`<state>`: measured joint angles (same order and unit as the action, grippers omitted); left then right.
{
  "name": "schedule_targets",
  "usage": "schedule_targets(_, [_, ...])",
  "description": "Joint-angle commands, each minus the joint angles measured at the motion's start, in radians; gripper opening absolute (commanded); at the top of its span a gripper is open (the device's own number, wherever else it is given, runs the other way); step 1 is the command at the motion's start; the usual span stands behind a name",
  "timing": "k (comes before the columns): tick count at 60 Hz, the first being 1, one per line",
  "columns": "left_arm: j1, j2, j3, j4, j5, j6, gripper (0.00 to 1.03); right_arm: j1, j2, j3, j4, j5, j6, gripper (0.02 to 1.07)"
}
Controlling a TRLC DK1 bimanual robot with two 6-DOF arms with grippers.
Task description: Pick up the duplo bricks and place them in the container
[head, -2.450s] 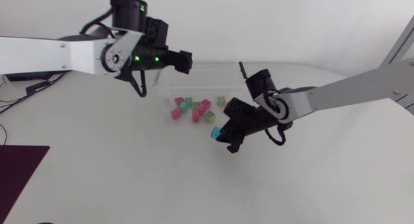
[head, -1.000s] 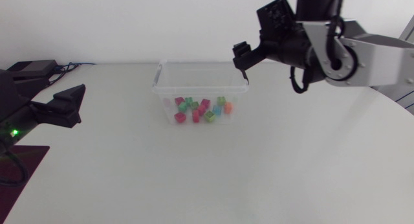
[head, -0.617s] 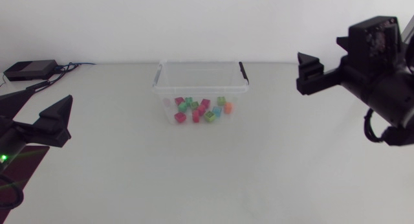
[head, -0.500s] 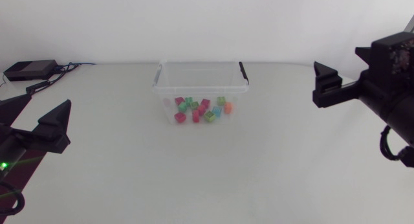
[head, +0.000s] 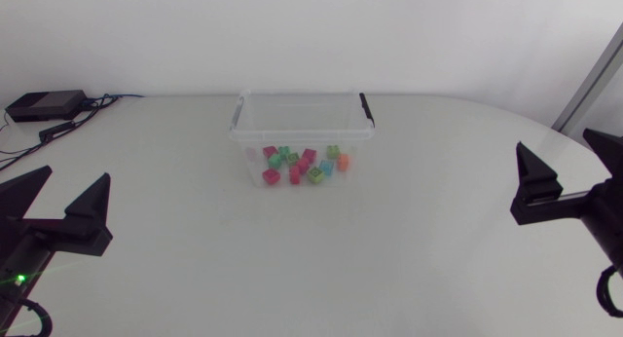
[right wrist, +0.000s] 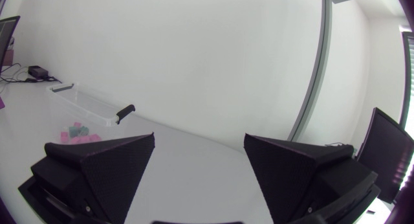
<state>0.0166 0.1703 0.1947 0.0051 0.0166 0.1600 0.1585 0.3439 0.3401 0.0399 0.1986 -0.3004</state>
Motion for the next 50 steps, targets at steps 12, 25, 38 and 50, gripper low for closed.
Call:
schedule_targets(12, [-0.008, -0.077, -0.094, 0.0, -0.011, -0.08, 0.98, -0.071, -0.151, -0.157, -0.022, -0.085, 0.145, 1.02])
schedule_targets(25, [-0.013, -0.134, -0.156, -0.003, -0.014, -0.129, 0.98, -0.125, -0.269, -0.269, -0.033, -0.154, 0.24, 1.02])
schedule_targets(38, [-0.017, -0.17, -0.195, -0.005, -0.017, -0.16, 0.98, -0.159, -0.344, -0.34, -0.04, -0.199, 0.3, 1.02])
schedule_targets(50, [-0.017, -0.17, -0.195, -0.005, -0.017, -0.16, 0.98, -0.159, -0.344, -0.34, -0.04, -0.199, 0.3, 1.02])
